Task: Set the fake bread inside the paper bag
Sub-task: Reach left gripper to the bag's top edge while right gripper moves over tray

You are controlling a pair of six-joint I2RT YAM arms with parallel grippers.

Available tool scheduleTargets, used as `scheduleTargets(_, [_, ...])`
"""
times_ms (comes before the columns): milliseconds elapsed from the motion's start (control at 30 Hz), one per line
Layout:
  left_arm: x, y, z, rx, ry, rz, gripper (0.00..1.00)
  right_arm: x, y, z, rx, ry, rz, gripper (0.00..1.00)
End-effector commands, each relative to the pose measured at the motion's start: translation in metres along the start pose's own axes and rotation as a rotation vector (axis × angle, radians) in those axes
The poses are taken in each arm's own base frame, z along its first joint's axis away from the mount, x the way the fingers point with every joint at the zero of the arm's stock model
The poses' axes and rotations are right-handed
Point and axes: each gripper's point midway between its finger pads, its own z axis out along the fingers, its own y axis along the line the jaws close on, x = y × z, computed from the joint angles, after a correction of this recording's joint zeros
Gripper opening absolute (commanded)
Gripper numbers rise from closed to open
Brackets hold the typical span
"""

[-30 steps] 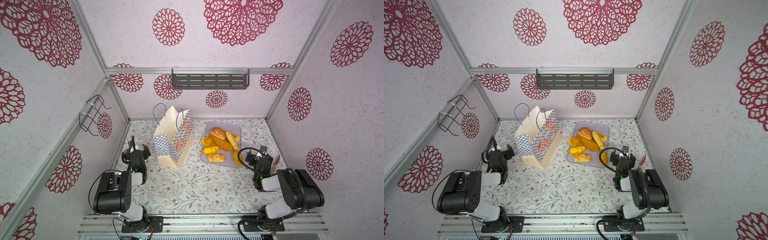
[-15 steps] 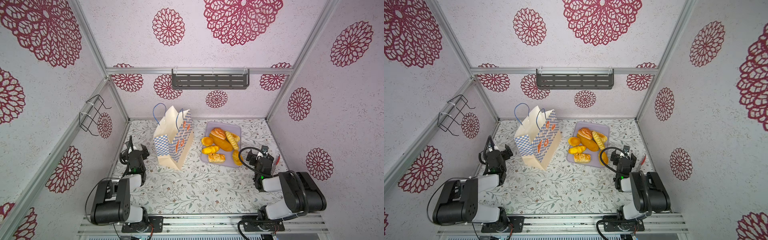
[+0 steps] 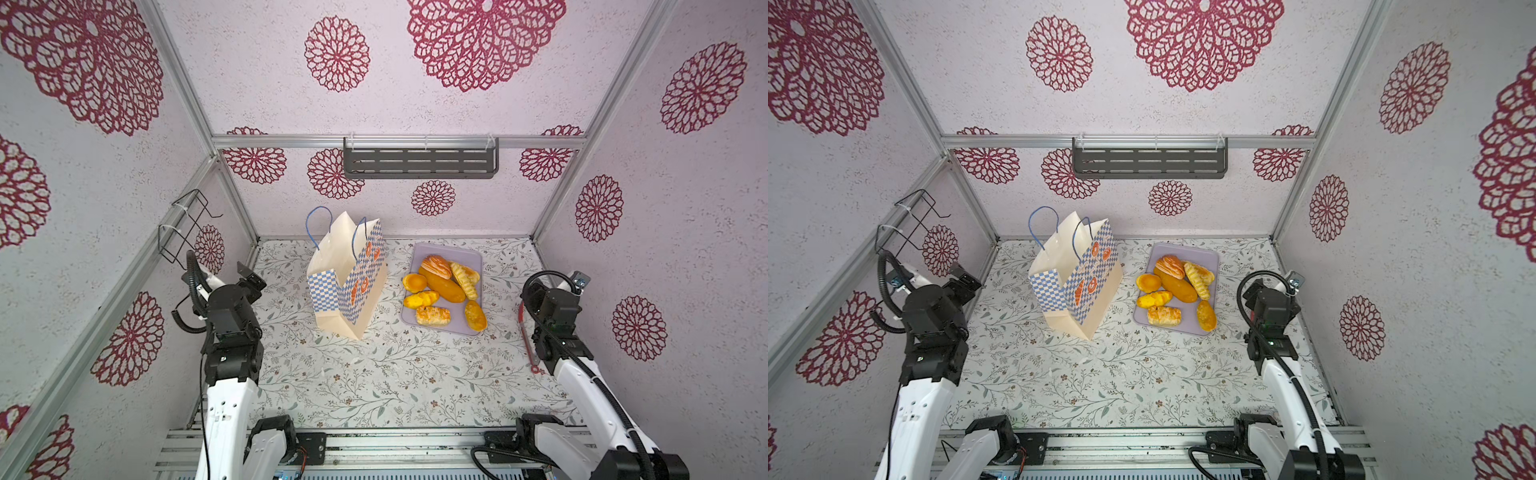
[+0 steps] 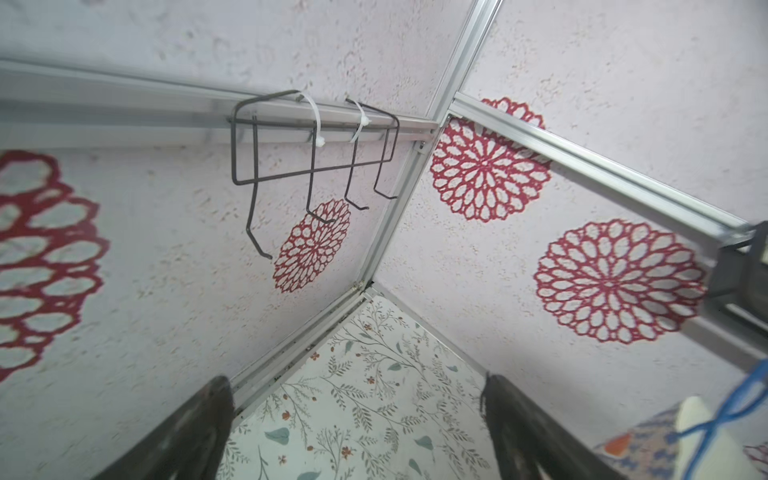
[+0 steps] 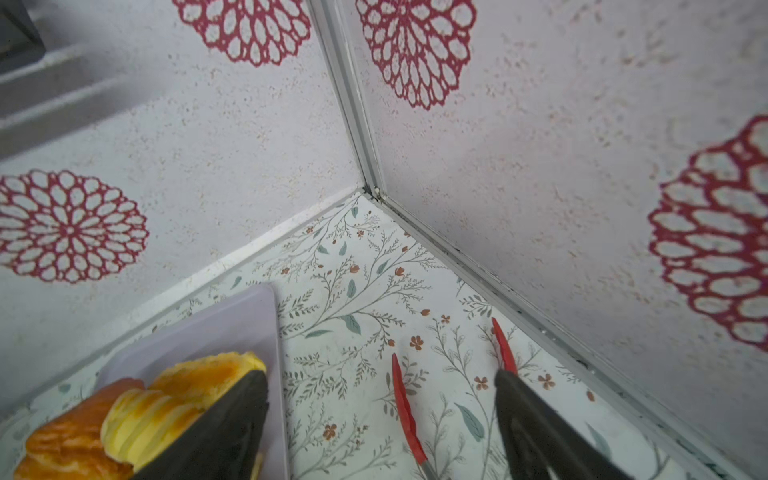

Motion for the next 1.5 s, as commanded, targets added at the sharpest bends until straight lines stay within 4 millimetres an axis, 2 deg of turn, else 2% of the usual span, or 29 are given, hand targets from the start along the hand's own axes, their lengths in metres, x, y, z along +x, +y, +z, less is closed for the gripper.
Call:
scheduleTargets(0, [0.035, -0.026, -0.016, 0.137, 0.297, 0.048, 0.88, 0.033, 0.012, -0.014, -0.072, 0.287, -0.008, 0.83])
scheduleTargets(33, [0.037, -0.035, -0.02, 0.161, 0.355, 0.053, 0.83, 0.031, 0.013, -0.016, -0.07, 0.316, -0.011, 0.83])
scheduleTargets(67, [0.039, -0.044, -0.024, 0.185, 0.409, 0.065, 0.83, 0.029, 0.014, -0.018, -0.071, 0.341, -0.01, 0.83])
scheduleTargets(133, [0.044, -0.065, -0.033, 0.242, 0.472, 0.091, 0.96, 0.029, 0.017, -0.02, -0.088, 0.371, 0.001, 0.85])
scheduleTargets(167, [0.046, -0.079, -0.04, 0.28, 0.483, 0.107, 0.99, 0.029, 0.018, -0.02, -0.093, 0.382, 0.009, 0.85])
scheduleTargets(333, [0.059, -0.149, -0.082, 0.465, 0.493, 0.139, 0.98, 0.043, 0.002, -0.012, -0.019, 0.49, 0.053, 0.89])
scheduleTargets(433, [0.081, -0.192, -0.107, 0.574, 0.536, 0.162, 0.98, 0.059, -0.017, -0.005, 0.022, 0.576, 0.117, 0.9])
scheduleTargets(533, [0.106, -0.232, -0.133, 0.661, 0.56, 0.237, 0.97, 0.073, -0.044, -0.002, 0.103, 0.637, 0.167, 0.9])
scheduleTargets(633, [0.131, -0.257, -0.148, 0.714, 0.583, 0.286, 0.98, 0.08, -0.051, -0.002, 0.101, 0.671, 0.176, 0.88])
scheduleTargets(700, [0.13, -0.254, -0.145, 0.673, 0.582, 0.308, 0.98, 0.081, -0.046, -0.005, 0.081, 0.686, 0.181, 0.85])
scheduleTargets(767, [0.109, -0.24, -0.137, 0.619, 0.552, 0.319, 0.97, 0.078, -0.038, -0.01, 0.046, 0.678, 0.182, 0.82])
scheduleTargets(800, [0.091, -0.229, -0.131, 0.593, 0.531, 0.315, 0.97, 0.075, -0.031, -0.014, 0.021, 0.671, 0.173, 0.8])
scheduleTargets(867, [0.054, -0.201, -0.115, 0.533, 0.501, 0.295, 0.98, 0.072, -0.011, -0.023, -0.05, 0.669, 0.154, 0.76])
scheduleTargets(933, [0.02, -0.172, -0.098, 0.469, 0.458, 0.299, 1.0, 0.068, 0.02, -0.034, -0.156, 0.667, 0.111, 0.73])
scheduleTargets(1000, [0.004, -0.153, -0.078, 0.409, 0.462, 0.34, 0.99, 0.06, 0.052, -0.049, -0.25, 0.646, 0.051, 0.73])
scheduleTargets(1033, [0.004, -0.147, -0.066, 0.381, 0.498, 0.365, 1.0, 0.054, 0.069, -0.057, -0.299, 0.629, 0.025, 0.73])
scheduleTargets(1133, [0.016, -0.145, -0.037, 0.352, 0.601, 0.415, 0.98, 0.037, 0.117, -0.082, -0.444, 0.592, -0.038, 0.75])
scheduleTargets(1300, [0.046, -0.152, -0.005, 0.371, 0.728, 0.421, 0.96, 0.013, 0.175, -0.121, -0.617, 0.55, -0.1, 0.76])
scheduleTargets(1400, [0.069, -0.16, 0.013, 0.388, 0.782, 0.437, 0.96, 0.011, 0.21, -0.148, -0.756, 0.535, -0.152, 0.78])
scheduleTargets(1467, [0.083, -0.168, 0.024, 0.405, 0.82, 0.445, 0.96, 0.016, 0.228, -0.161, -0.824, 0.545, -0.18, 0.78])
